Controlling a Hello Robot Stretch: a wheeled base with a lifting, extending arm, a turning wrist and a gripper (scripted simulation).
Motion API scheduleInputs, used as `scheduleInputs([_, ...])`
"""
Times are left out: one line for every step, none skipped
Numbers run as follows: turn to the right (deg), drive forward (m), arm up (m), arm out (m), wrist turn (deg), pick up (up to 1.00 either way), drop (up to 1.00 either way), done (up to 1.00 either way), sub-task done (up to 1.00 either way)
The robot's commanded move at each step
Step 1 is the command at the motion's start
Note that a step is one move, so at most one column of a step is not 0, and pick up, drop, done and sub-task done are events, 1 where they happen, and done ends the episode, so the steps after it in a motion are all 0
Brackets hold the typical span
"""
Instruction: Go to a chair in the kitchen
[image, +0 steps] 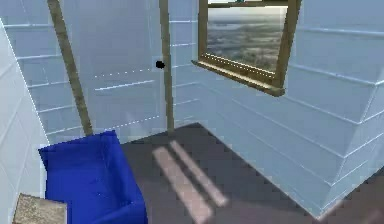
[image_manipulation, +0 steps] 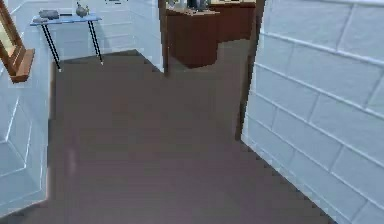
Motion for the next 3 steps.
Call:
scheduleInputs([45.0, 0.00, 0.00, 0.00, 0.0, 0.00, 0.00, 0.00, 0.00])
scheduleInputs([39.0, 0.00, 0.00, 0.00, 0.0, 0.00, 0.00, 0.00, 0.00])
scheduleInputs([0.0, 1.00, 0.00, 0.00, 0.0, 0.00, 0.00, 0.00, 0.00])
